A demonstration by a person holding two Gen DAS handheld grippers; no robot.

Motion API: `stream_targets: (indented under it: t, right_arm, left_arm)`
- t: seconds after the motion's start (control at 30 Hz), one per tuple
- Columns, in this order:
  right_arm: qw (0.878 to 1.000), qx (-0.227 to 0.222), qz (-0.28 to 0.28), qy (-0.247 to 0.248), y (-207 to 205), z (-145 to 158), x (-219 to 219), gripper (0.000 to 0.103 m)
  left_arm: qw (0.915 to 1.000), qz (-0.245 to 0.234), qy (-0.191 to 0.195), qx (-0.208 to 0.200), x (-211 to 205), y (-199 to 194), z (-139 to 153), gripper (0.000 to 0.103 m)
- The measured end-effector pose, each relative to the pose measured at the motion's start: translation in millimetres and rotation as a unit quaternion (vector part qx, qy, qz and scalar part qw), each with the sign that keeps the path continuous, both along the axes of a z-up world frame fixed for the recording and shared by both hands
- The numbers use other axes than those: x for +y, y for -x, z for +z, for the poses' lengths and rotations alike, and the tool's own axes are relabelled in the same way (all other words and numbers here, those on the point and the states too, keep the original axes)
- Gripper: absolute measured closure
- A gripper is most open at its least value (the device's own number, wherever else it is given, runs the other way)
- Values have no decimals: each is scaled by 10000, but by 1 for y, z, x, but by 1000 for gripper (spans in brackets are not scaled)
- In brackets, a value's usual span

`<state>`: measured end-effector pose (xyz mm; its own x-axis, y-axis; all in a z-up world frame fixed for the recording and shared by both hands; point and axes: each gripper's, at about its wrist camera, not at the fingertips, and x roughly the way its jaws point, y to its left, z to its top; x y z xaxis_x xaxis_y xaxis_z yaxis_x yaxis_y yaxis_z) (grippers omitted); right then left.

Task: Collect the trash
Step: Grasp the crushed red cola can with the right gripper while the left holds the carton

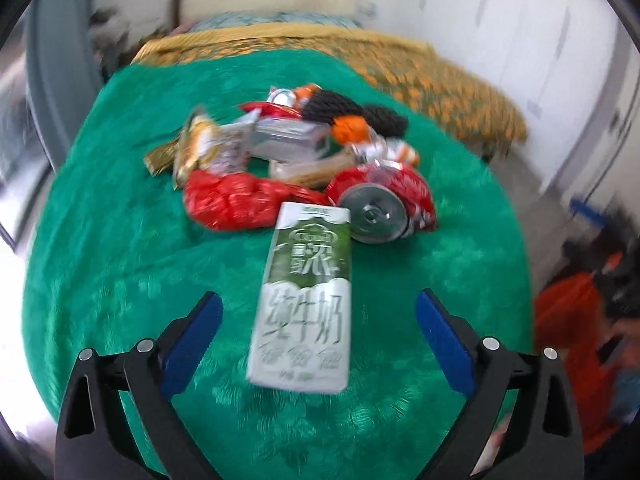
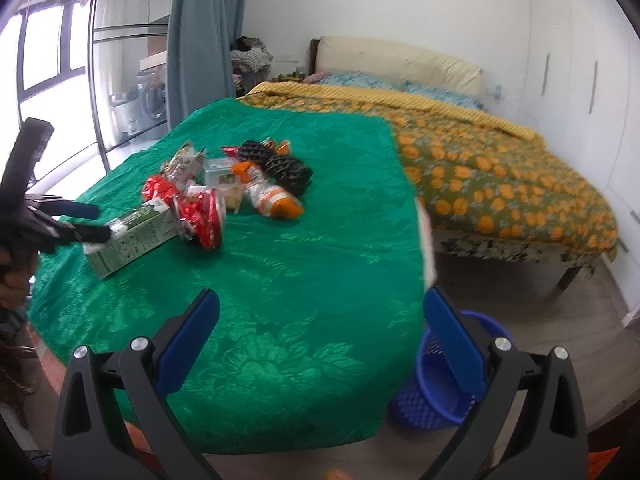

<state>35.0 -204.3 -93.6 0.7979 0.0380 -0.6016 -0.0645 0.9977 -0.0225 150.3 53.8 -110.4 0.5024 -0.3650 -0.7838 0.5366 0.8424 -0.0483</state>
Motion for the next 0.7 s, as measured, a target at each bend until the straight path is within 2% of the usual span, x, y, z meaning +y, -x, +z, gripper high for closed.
stream_targets:
  t: [0.1, 0.13, 0.2, 0.27, 0.33, 0.37, 0.47, 0.53, 0.57, 0.63, 0.7]
  right_arm:
    - [9992, 181, 290, -206, -9, -5, 2, 5]
    - [9982, 254, 433, -315, -14, -7, 3, 5]
    - [9965, 342, 612, -454, -21, -10, 8, 5]
    - [9940, 450, 819, -567, -33, -12, 14, 5]
    - [9914, 518, 1040, -609, -46, -12, 23, 5]
    - [9899, 550, 1153, -615, -52, -12, 28, 5]
    - [9834, 725, 1509, -697, -72, -17, 49, 5]
    - [9785, 865, 1707, -764, -87, -20, 64, 5]
    - [9775, 928, 1745, -732, -96, -23, 72, 5]
    - [9764, 1042, 1772, -665, -114, -26, 85, 5]
    - [9748, 1237, 1748, -623, -132, -30, 96, 5]
  left_arm:
    - [9982, -69, -543, -231, -23, -3, -7, 10]
    - [9973, -71, -665, -287, -27, -4, -8, 15]
    - [9945, -72, -982, -369, -36, -6, -13, 29]
    - [9919, 71, -1187, -447, -37, -7, -14, 54]
    - [9928, 197, -1111, -396, -30, -5, -12, 54]
    - [9944, 392, -940, -273, -21, -4, -9, 55]
    - [9940, 752, -784, -142, -3, 3, -7, 54]
    - [9937, 827, -748, -89, 4, 8, -7, 52]
    - [9933, 837, -788, -105, 6, 8, -7, 42]
    - [9918, 848, -936, -218, 4, 8, -8, 31]
    - [9912, 799, -1029, -227, 1, 9, -10, 31]
